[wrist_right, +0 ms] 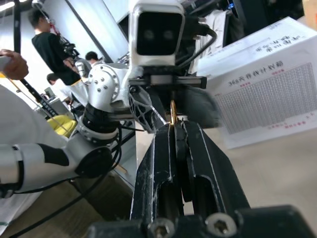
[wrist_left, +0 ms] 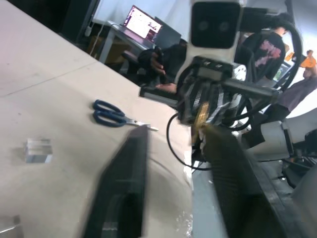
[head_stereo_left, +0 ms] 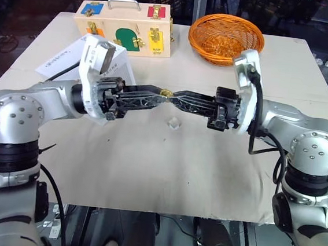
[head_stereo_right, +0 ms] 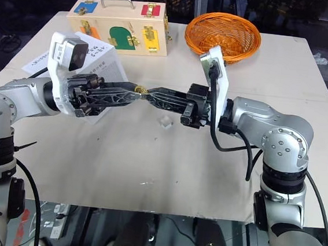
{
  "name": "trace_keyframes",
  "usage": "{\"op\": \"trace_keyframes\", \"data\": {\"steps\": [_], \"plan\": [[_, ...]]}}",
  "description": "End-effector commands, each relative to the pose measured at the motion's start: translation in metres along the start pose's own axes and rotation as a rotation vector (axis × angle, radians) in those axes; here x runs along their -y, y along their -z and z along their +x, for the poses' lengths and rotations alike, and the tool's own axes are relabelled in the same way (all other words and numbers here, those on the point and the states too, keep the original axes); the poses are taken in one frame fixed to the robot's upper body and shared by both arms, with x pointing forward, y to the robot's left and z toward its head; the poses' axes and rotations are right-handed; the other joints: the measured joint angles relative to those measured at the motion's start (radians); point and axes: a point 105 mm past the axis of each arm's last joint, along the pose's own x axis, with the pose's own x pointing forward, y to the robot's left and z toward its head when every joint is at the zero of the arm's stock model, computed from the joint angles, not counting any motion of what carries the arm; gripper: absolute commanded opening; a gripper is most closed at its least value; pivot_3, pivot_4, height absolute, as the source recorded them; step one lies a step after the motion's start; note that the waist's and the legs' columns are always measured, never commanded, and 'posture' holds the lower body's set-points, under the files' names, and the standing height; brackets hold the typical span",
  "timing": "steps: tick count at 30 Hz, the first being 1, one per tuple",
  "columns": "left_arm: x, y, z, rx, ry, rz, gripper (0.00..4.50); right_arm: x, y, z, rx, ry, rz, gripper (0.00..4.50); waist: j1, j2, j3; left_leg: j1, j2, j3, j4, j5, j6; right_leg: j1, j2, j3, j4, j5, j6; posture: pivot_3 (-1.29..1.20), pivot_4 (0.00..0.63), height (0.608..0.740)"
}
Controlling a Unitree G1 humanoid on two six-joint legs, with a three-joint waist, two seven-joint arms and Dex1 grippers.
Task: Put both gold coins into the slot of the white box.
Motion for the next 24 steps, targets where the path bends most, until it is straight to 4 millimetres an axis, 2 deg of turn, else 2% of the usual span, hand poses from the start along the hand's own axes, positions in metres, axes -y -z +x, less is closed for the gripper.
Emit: {"op": "trace_keyframes", "data": {"steps": [1,5,6,8,12,22,24], "plan": [[0.0076,-0.0053,0.0033,0.003,0.023,0.053,2.98,-0.0143,-0.0075,0.0021,0.023,-0.057,-0.048,0.0,0.0,0.0,0.0,0.0,0.0,0.0,0.0,0.0,0.0,0.0,0.0,0.0,0.0,0.0,0.0,0.0,0.15,0.726],[0.0085,-0.0069,0.0037,0.012,0.029,0.054,2.98,-0.0148,-0.0063,0.0021,0.017,-0.06,-0.047,0.0,0.0,0.0,0.0,0.0,0.0,0.0,0.0,0.0,0.0,0.0,0.0,0.0,0.0,0.0,0.0,0.0,0.15,0.726],[0.0091,-0.0073,0.0039,0.015,0.033,0.052,2.39,-0.0149,-0.0061,0.0019,0.016,-0.061,-0.046,0.0,0.0,0.0,0.0,0.0,0.0,0.0,0.0,0.0,0.0,0.0,0.0,0.0,0.0,0.0,0.0,0.0,0.15,0.726],[0.0114,-0.0076,0.0042,0.019,0.05,0.042,1.77,-0.015,-0.005,0.0019,0.012,-0.061,-0.045,0.0,0.0,0.0,0.0,0.0,0.0,0.0,0.0,0.0,0.0,0.0,0.0,0.0,0.0,0.0,0.0,0.0,0.15,0.726],[0.0118,-0.0089,0.0032,0.032,0.051,0.032,0.02,-0.015,-0.0043,0.0017,0.012,-0.061,-0.04,0.0,0.0,0.0,0.0,0.0,0.0,0.0,0.0,0.0,0.0,0.0,0.0,0.0,0.0,0.0,0.0,0.0,0.15,0.726],[0.0158,-0.011,-0.0002,0.056,0.069,-0.023,0.0,-0.015,-0.0033,-0.0018,0.017,-0.065,-0.01,0.0,0.0,0.0,0.0,0.0,0.0,0.0,0.0,0.0,0.0,0.0,0.0,0.0,0.0,0.0,0.0,0.0,0.15,0.726],[0.016,-0.0117,-0.0001,0.057,0.065,-0.02,1.01,-0.015,-0.0036,-0.0018,0.021,-0.066,-0.005,0.0,0.0,0.0,0.0,0.0,0.0,0.0,0.0,0.0,0.0,0.0,0.0,0.0,0.0,0.0,0.0,0.0,0.15,0.726]]}}
